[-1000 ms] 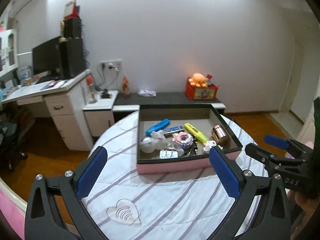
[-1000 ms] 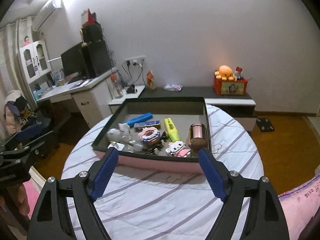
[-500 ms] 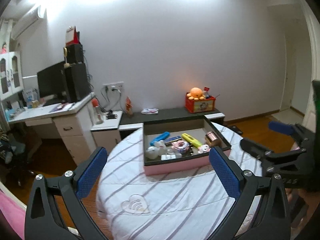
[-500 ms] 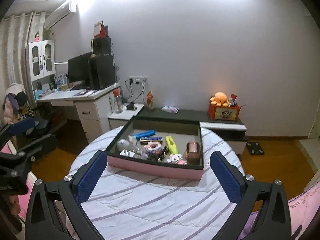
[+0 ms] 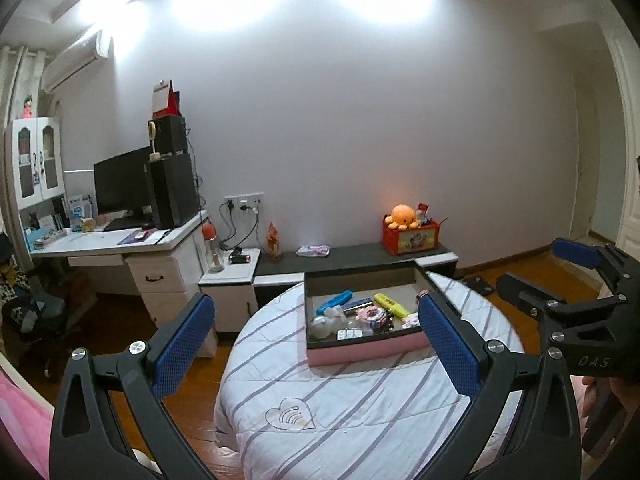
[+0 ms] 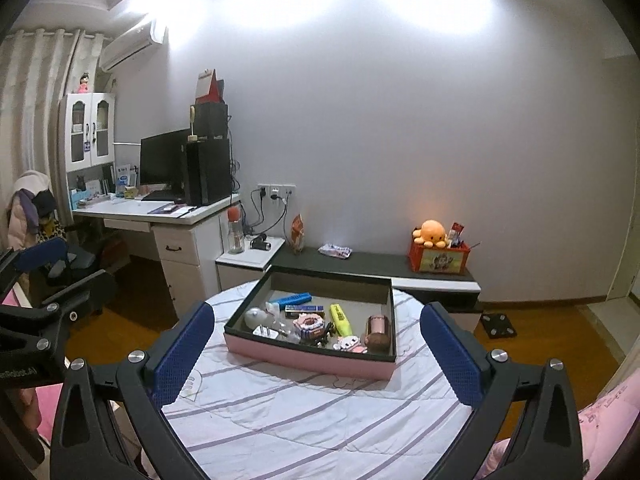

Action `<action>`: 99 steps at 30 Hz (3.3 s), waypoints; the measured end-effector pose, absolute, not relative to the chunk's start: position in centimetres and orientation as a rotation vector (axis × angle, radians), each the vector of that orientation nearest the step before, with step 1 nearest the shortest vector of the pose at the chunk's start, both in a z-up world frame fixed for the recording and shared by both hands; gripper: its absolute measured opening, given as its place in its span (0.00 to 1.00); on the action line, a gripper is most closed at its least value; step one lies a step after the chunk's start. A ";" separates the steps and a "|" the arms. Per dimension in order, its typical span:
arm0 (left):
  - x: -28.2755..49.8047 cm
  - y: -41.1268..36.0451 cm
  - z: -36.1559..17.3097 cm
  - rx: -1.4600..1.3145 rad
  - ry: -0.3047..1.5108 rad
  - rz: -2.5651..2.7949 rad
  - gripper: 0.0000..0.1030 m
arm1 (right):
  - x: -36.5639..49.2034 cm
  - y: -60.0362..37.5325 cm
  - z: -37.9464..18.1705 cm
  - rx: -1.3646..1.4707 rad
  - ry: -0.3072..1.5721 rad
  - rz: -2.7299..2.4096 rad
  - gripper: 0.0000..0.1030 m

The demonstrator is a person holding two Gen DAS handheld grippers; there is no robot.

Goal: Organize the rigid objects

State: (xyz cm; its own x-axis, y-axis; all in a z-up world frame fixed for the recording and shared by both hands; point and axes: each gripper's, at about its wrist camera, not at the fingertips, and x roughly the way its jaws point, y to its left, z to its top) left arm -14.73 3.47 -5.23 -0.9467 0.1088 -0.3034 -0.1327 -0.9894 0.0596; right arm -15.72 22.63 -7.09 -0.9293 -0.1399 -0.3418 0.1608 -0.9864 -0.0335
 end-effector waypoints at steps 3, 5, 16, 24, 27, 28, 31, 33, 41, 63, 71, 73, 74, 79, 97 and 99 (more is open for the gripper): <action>-13.7 2.8 -4.3 -0.416 0.064 2.959 1.00 | -14.8 22.4 -6.2 0.474 0.094 -2.940 1.00; -12.9 2.5 -3.6 -0.369 0.062 2.983 1.00 | -14.1 22.2 -5.4 0.429 0.099 -2.943 1.00; -10.5 1.9 -1.3 -0.236 0.128 3.078 1.00 | -11.3 20.8 -2.6 0.248 0.132 -2.955 1.00; -8.9 1.0 -0.2 -0.101 0.069 3.114 1.00 | -9.8 20.3 -1.6 0.107 0.124 -2.963 1.00; -8.8 0.9 -0.3 -0.095 0.049 3.080 1.00 | -9.6 19.9 -1.7 0.072 0.134 -2.961 1.00; -8.9 0.8 -0.3 -0.102 0.038 3.058 1.00 | -9.6 19.7 -1.8 0.067 0.142 -2.961 1.00; -8.8 0.9 -0.3 -0.075 0.046 3.079 1.00 | -10.0 19.2 -2.0 0.073 0.152 -2.964 1.00; -8.9 1.0 -0.4 -0.061 0.060 3.109 1.00 | -10.2 19.2 -2.1 0.080 0.150 -2.967 1.00; -9.9 0.6 -0.9 -0.071 0.036 3.141 1.00 | -10.6 19.2 -2.6 0.075 0.143 -2.962 1.00; -11.7 1.6 -1.3 -0.053 0.077 3.140 1.00 | -11.0 19.3 -2.4 0.042 0.144 -2.953 1.00; -12.0 1.9 -1.3 -0.054 0.093 3.149 1.00 | -11.5 19.4 -2.6 0.071 0.138 -2.945 1.00; -12.1 1.9 -1.3 -0.056 0.089 3.155 1.00 | -11.5 19.4 -2.5 0.070 0.136 -2.945 1.00; -12.2 1.9 -1.3 -0.056 0.089 3.159 1.00 | -11.5 19.4 -2.5 0.067 0.136 -2.948 1.00; -12.5 2.0 -1.3 -0.063 0.095 3.176 1.00 | -11.8 19.4 -2.4 0.071 0.132 -2.947 1.00; -12.7 1.7 -1.7 -0.094 0.095 3.182 1.00 | -12.2 18.6 -2.8 0.112 0.152 -2.936 1.00; -12.6 1.7 -1.7 -0.090 0.092 3.185 1.00 | -12.2 18.5 -2.8 0.112 0.151 -2.935 1.00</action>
